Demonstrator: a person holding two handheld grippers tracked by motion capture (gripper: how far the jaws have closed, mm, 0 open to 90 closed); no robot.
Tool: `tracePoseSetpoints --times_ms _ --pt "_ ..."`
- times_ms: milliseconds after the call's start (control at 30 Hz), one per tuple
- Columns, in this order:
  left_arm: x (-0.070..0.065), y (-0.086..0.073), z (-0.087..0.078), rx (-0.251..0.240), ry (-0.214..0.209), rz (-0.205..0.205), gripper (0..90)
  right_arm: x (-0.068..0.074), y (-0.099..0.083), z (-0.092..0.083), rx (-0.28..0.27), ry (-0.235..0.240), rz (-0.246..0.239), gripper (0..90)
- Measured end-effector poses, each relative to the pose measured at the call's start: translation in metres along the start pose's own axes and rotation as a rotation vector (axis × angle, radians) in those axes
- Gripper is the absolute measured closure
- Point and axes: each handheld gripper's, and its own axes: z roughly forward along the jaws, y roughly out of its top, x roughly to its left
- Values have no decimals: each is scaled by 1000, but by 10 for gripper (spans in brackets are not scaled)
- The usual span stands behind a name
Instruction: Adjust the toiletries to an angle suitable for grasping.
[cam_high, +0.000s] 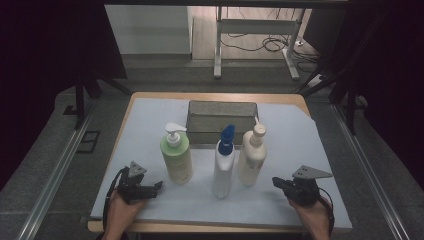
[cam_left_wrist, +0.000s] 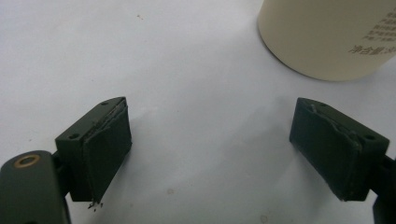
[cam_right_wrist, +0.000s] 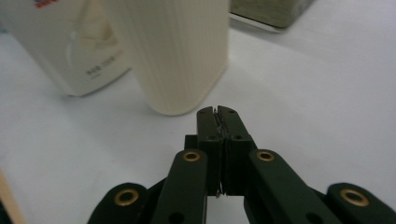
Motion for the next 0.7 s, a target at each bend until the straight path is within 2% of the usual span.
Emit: tracePoseSetpoints --times_ms 67,200,533,700 --pt "0 0 0 0 0 0 125 8 2 5 12 27 -30 891" --pt "0 0 0 0 0 0 125 17 5 9 20 51 -45 891" --pt "0 0 0 0 0 0 125 34 12 21 1 102 -46 892" --pt "0 0 0 0 0 0 125 40 15 27 -5 111 -48 893"
